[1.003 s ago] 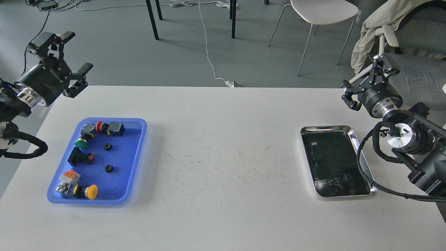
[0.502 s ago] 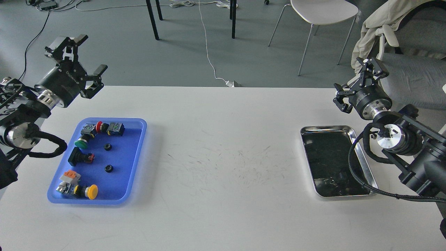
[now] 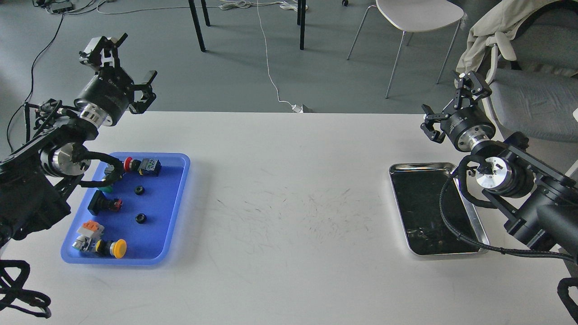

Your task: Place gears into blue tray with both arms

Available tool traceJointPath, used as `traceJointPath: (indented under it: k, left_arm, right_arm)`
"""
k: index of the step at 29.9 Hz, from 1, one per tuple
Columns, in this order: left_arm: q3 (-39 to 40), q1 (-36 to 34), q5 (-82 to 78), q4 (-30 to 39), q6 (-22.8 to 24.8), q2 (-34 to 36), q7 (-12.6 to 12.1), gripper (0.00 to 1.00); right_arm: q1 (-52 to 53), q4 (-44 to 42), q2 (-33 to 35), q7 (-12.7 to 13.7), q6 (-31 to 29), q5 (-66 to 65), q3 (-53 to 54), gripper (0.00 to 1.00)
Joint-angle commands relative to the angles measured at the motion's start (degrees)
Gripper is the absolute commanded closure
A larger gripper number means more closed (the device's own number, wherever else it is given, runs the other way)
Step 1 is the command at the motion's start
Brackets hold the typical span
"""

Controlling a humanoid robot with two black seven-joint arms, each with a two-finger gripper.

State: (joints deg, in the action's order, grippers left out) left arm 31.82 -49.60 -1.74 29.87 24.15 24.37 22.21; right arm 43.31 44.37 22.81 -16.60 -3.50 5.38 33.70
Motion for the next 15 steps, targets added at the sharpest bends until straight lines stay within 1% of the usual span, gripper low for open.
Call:
traceJointPath:
  k: [1, 8, 15]
  left_arm:
    - [0.3, -0.8, 0.9, -2.2, -0.8, -2.6, -0.1, 0.01]
    - [0.8, -1.0, 1.9, -3.5, -0.6, -5.8, -0.2, 0.01]
    - [1.0, -2.0, 2.3, -6.8, -0.5, -8.9, -0.3, 0.01]
  right_arm:
    - [0.2, -0.4, -0.2, 0.0, 0.2, 0.1, 0.7, 0.01]
    - [0.5, -0.5, -0.7, 0.0, 0.3, 0.1, 1.4, 0.01]
    - [0.9, -0.5, -0.7, -0.1, 0.4, 0.1, 1.5, 0.01]
